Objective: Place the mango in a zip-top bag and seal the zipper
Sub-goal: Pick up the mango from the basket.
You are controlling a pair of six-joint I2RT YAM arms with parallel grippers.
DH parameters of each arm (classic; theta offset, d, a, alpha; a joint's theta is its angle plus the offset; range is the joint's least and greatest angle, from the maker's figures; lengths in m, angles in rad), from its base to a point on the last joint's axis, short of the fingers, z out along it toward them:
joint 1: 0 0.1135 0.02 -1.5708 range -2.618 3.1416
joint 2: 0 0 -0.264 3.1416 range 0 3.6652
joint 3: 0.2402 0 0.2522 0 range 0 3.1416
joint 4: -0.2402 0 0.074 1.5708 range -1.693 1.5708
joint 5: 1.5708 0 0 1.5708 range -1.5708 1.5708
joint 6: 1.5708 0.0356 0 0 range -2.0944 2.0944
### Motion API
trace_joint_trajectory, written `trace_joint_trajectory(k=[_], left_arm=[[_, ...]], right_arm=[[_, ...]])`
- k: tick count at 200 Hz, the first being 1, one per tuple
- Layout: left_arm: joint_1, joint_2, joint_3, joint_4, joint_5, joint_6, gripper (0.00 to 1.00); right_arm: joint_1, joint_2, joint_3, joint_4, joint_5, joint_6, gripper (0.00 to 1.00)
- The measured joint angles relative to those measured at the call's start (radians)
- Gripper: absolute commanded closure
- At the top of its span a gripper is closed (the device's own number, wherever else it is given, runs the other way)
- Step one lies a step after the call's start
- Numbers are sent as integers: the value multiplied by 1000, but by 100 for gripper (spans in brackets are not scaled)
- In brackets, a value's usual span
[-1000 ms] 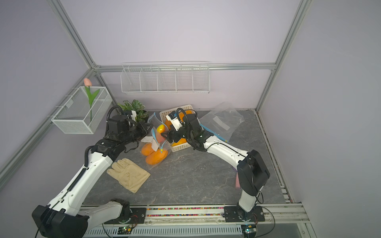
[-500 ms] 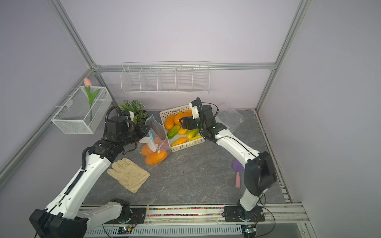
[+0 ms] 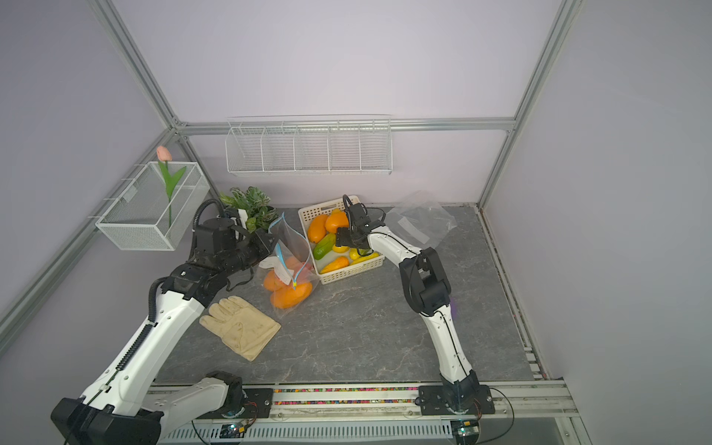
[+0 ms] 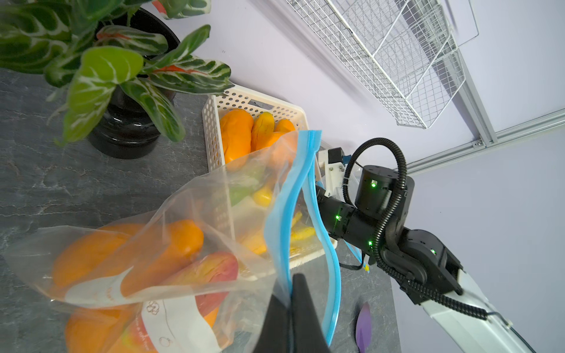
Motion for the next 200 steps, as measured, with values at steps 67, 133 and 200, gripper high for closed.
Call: trace_joint_trajectory(k=[67,133,200], left_arm=[[0,0,0,0,-14,15,100],[0,0,0,0,-14,15,100],[0,0,0,-1,-16,16,100]], right_arm=[[0,122,179,-59,27,2,13],[11,220,346,-192,94,-83,36],[31,214,360,-245,121,-138,59]])
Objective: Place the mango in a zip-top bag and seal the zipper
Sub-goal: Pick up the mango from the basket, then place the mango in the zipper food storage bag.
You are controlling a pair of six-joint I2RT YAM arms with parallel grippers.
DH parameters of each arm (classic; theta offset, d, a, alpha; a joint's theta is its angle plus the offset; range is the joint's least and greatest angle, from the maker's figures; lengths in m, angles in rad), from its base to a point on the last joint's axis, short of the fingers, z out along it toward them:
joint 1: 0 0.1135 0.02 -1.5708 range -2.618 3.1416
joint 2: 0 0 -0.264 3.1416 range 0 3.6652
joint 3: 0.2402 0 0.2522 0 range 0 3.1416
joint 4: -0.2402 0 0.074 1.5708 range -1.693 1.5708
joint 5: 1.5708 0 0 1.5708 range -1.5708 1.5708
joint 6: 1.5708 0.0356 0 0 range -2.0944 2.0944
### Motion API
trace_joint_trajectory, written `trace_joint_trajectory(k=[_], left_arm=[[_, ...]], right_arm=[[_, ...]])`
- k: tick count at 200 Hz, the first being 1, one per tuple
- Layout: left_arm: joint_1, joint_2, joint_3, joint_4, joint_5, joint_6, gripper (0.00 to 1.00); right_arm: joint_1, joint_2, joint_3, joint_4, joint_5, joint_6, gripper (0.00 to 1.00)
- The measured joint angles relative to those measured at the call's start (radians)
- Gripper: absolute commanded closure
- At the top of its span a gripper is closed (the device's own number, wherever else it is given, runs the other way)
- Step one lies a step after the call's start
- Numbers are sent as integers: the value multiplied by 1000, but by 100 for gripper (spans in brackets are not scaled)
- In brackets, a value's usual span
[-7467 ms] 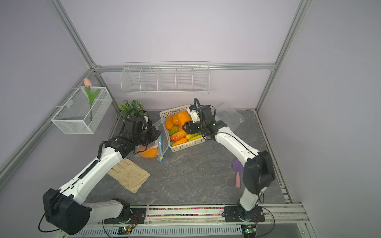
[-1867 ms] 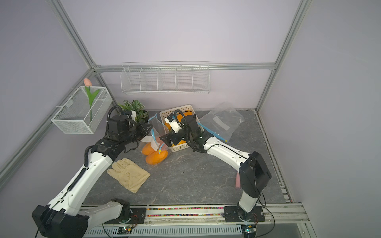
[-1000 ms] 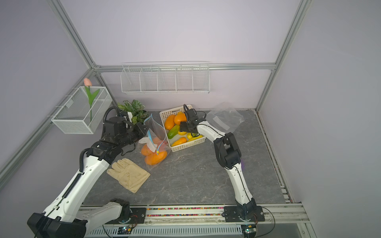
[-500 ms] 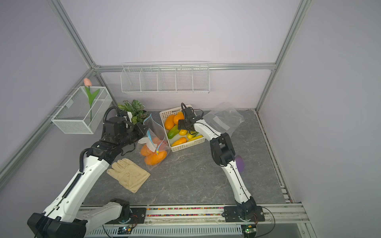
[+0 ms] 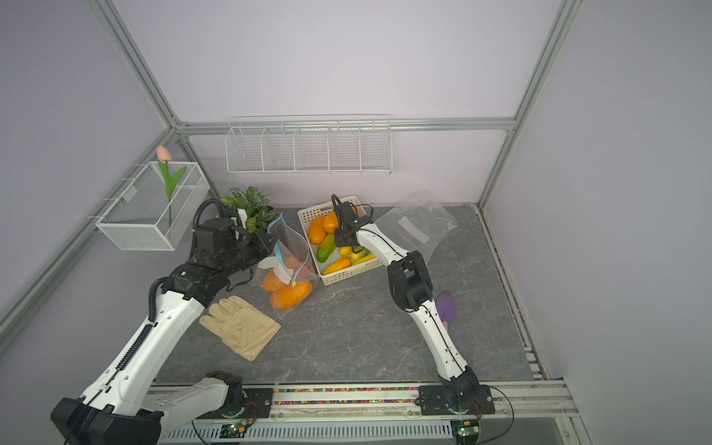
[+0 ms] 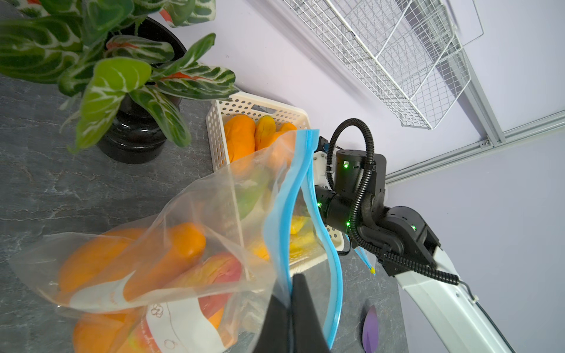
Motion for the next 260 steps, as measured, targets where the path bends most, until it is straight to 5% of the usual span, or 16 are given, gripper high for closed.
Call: trace_joint_trajectory(k=[31,80,143,176,211,260], left_arm=[[0,0,0,0,1,0,100],[0,8,0,2,21,-1,100],[0,26,0,20,57,-9,100],[0,36,0,31,79,-23,100],[0,35,0,31,87,-30,100],[0,19,16,-11,74,-26,100]], right_arm=[[0,-111,-116,12,-25,-2,61],[-5,-481,-433,196,-82,-2,62],[57,-876,-993,864,-277,-26,64],[185,-899,-1035,1104,-335,-87,64],[198,-826,-991,1243,-361,-115,62],[200,-687,-985,1224,-370,-137,31]])
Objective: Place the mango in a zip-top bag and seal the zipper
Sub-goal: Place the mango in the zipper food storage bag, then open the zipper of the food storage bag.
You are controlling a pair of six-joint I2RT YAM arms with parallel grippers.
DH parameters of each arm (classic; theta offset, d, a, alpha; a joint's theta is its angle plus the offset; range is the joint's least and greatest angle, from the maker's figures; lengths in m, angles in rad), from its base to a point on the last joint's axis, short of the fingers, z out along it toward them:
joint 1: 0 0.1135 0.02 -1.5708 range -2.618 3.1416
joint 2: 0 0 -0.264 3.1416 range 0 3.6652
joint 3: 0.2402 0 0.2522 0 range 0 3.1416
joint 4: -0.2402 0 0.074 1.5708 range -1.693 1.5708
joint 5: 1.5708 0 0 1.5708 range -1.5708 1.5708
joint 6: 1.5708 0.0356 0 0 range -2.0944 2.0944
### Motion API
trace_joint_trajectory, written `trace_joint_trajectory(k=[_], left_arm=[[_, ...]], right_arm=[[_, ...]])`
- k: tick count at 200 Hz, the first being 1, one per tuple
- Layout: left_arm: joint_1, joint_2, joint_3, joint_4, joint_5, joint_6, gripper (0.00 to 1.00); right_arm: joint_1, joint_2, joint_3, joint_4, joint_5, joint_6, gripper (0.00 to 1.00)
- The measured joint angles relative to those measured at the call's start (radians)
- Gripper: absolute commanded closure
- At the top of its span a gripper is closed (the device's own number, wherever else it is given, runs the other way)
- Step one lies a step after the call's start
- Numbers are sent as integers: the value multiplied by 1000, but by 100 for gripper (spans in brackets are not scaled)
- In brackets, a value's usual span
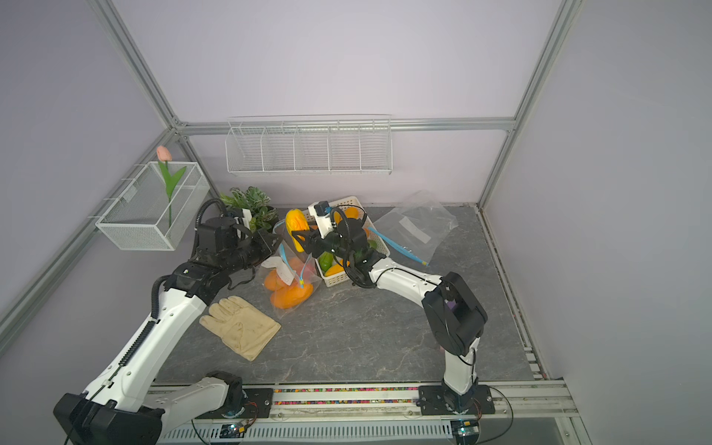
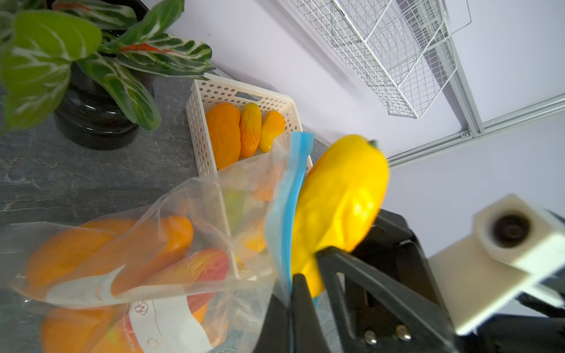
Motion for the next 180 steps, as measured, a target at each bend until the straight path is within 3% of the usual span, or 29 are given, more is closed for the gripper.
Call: trace_joint_trajectory(k=[38,70,94,118,147,160,180], left_arm=[[0,2,43,-40,-24,15,100],[0,3,43,-55,-44,29,100],[0,8,43,-58,-45,32,100],[0,9,43,-58,-44,32,100],[0,16,44,-55,-44,32,100],[0,25,48,-55,-43,32,100],[0,43,78,-68,-45,33,100]], right_arm=[[9,0,2,-116,9,-65,0],[9,-66,2,-232,18,-108,0],[8,-156,3,-280,13,-129,28],[5,-174,53,-305,-11,-132,31],[-2,-129,71,-320,-40,-121,31],[-3,-101,72,-352,-39,-117,19],[-7,-86,71,-412,-21,-103,9]])
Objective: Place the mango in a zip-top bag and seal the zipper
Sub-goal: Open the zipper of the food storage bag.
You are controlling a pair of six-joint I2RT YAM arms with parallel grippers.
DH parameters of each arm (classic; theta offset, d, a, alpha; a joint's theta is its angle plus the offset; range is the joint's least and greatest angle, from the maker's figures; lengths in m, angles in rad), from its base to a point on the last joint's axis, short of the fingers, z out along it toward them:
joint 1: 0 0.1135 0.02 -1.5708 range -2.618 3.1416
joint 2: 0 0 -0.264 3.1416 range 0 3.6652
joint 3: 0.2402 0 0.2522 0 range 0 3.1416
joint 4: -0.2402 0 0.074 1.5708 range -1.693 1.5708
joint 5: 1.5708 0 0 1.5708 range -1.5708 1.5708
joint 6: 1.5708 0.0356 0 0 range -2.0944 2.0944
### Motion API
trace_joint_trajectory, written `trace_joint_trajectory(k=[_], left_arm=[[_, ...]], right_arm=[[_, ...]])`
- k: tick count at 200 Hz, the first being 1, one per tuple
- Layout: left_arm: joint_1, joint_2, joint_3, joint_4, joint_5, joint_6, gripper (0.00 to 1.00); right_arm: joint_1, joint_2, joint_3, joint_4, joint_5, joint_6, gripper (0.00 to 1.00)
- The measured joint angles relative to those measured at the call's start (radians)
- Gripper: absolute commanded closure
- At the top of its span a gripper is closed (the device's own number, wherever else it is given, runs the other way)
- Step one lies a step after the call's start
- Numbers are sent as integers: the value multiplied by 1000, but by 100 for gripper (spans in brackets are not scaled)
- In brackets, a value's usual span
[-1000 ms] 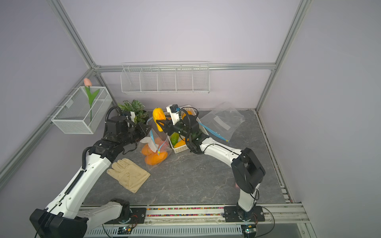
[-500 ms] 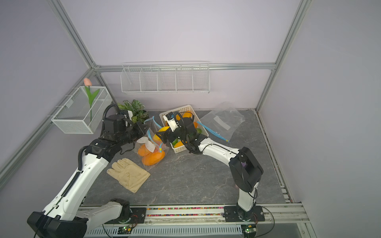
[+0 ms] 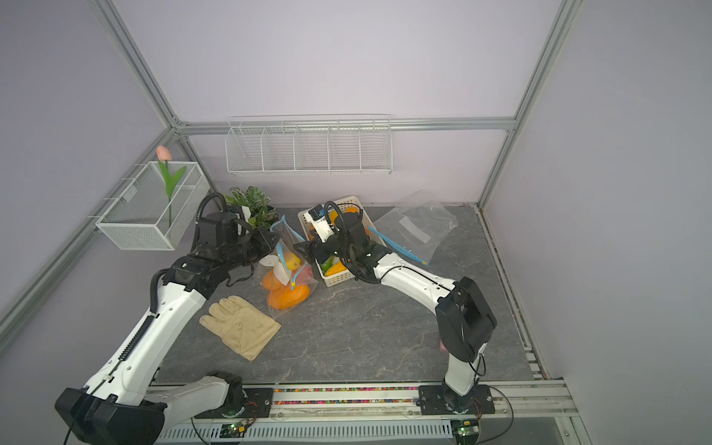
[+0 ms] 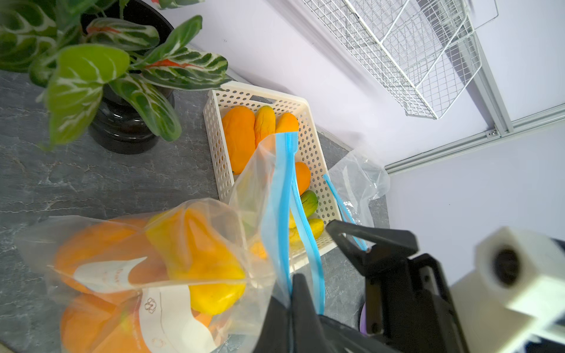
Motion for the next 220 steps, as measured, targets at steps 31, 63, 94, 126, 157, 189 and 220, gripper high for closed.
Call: trace_joint_trajectory(k=[31,63,94,126,157,189,220], left_arm=[[0,-5,57,-46,-54,20,100],[3,-35,34,-53,-85,26,100],[3,-34,12,-56,-82,26,100],[3,-34,6,-69,-82,32,100],[3,-26,-2,-62,-84,36,100],[5,2,-6,-31,-76,43,100],[5,35,-11,-10,-68,52,100]], right_arm=[[-69,-8,0,-66,35,87,6],[-171,35,44,-177,43,205,9],[-166,195,190,-275,27,256,12],[-149,276,211,-320,-26,293,13],[-153,270,204,-320,-68,299,12],[-160,177,147,-326,-79,298,11],[-164,32,87,-299,-93,298,10]])
